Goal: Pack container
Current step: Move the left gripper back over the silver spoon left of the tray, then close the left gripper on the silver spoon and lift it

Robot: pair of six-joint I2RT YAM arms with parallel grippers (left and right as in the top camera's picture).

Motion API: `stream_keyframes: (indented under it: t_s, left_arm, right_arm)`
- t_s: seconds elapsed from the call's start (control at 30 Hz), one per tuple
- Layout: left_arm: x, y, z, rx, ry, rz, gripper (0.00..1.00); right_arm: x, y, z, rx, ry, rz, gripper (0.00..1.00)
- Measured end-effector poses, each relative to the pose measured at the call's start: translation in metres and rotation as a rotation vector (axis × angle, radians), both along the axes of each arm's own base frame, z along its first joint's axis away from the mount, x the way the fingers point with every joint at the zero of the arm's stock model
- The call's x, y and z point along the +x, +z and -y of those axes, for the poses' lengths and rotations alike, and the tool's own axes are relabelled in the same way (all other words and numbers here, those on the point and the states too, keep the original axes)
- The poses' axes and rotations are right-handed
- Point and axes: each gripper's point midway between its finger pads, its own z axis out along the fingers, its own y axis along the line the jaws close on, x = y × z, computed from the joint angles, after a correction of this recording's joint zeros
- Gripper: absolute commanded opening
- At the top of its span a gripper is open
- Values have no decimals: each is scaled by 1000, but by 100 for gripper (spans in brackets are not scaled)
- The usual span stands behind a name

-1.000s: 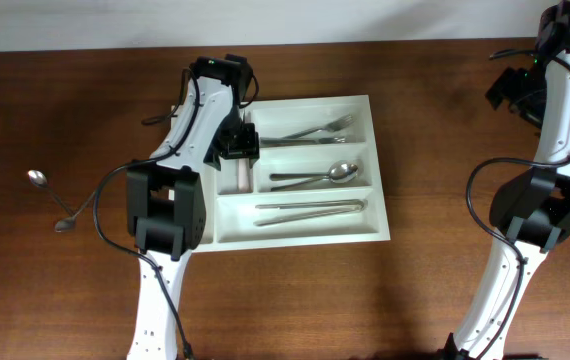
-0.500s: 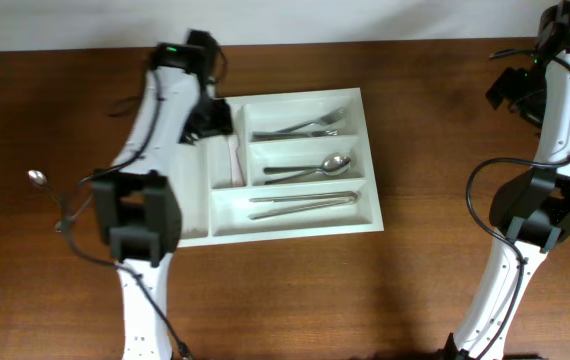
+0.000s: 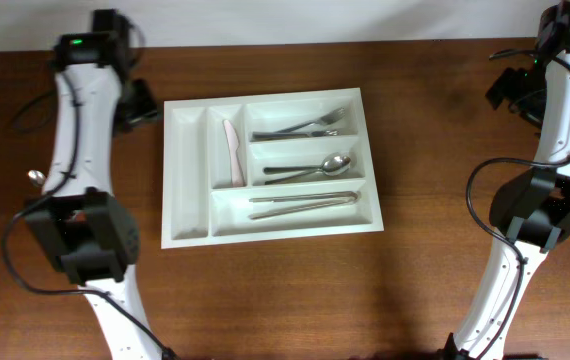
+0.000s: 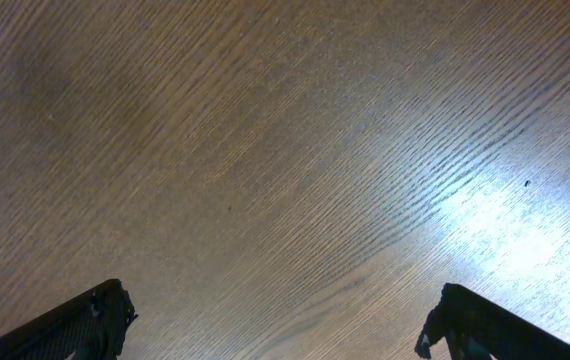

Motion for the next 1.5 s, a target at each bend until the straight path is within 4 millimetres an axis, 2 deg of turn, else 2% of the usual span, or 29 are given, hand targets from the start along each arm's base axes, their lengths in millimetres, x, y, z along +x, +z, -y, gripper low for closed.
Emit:
stream_keyframes:
  t_s: [0.03, 0.17, 0.27, 0.33, 0.5, 0.67, 0.87, 1.0, 1.17, 1.27, 1.43, 1.5]
  left_arm:
    - [-5, -6, -19, 2, 67, -12, 65]
    - [-40, -37, -72, -4, 284, -107, 66]
    - [-59, -59, -96, -5, 379, -150, 66]
    - [-65, -71, -106, -8, 418, -153, 66]
    - [-65, -84, -129, -7, 483, -109, 66]
    - [-53, -82, -165, 7, 553, 3, 66]
    - [-51, -78, -203, 32, 621, 90, 62]
    - [-48, -75, -217, 43, 642, 134, 61]
    - [-43, -76, -222, 49, 640, 158, 61]
    - [-42, -92, -221, 44, 639, 133, 61]
    - [-44, -135, -220, 29, 632, 60, 61]
    - [-44, -142, -221, 33, 630, 53, 61]
  right_arm:
    - [0, 0, 0, 0, 0, 0, 99]
    - [0, 0, 0, 0, 0, 0, 99]
    - [0, 0, 0, 0, 0, 0, 99]
    - [0, 0, 0, 0, 0, 0, 99]
    - [0, 0, 0, 0, 0, 0, 99]
    - [0, 0, 0, 0, 0, 0, 99]
    - [0, 0, 0, 0, 0, 0, 99]
    - [0, 0, 0, 0, 0, 0, 99]
    - [0, 0, 0, 0, 0, 0, 99]
    - [0, 0, 0, 0, 0, 0, 99]
    - [0, 0, 0, 0, 1, 0, 99]
    - [0, 0, 0, 0, 0, 0, 99]
